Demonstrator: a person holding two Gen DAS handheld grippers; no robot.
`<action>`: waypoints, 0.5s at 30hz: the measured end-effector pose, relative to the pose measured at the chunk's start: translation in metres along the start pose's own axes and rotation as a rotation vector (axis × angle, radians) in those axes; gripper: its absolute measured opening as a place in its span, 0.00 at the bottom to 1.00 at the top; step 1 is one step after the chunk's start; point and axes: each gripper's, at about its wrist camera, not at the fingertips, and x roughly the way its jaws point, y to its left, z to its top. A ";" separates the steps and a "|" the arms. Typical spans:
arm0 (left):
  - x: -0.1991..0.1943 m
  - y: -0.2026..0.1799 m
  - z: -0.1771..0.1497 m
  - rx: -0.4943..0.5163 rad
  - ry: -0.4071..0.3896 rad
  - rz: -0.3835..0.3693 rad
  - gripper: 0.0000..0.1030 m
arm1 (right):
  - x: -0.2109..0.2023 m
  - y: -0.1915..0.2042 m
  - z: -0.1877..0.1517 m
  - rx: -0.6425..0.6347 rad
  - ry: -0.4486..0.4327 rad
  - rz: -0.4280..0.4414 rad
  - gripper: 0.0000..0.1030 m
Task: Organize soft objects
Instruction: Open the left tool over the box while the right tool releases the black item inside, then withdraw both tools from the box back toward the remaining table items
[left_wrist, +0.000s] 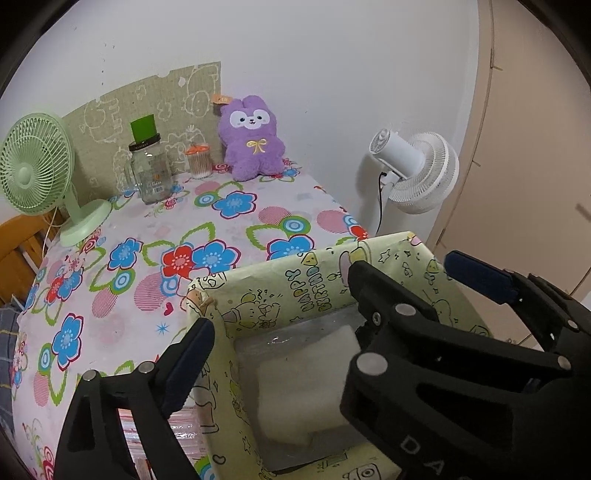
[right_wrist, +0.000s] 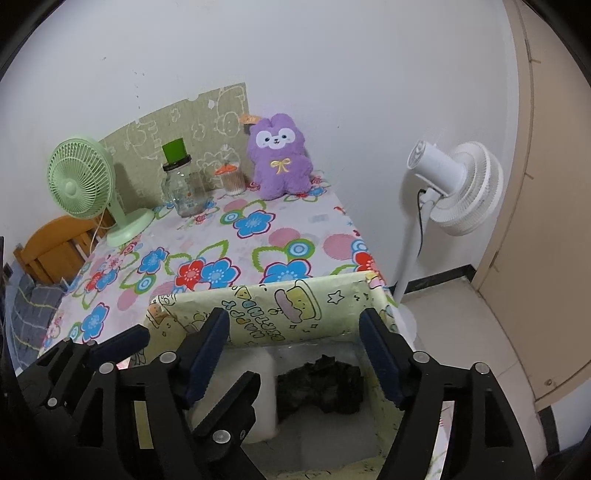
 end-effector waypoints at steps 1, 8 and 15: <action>-0.002 -0.002 0.000 0.004 -0.006 -0.002 0.93 | -0.003 -0.001 0.000 0.001 -0.005 -0.005 0.77; -0.018 -0.009 -0.002 0.027 -0.038 -0.004 0.95 | -0.024 -0.004 -0.003 0.005 -0.033 -0.026 0.78; -0.038 -0.009 -0.007 0.038 -0.085 0.018 0.97 | -0.044 0.002 -0.007 0.001 -0.062 -0.033 0.82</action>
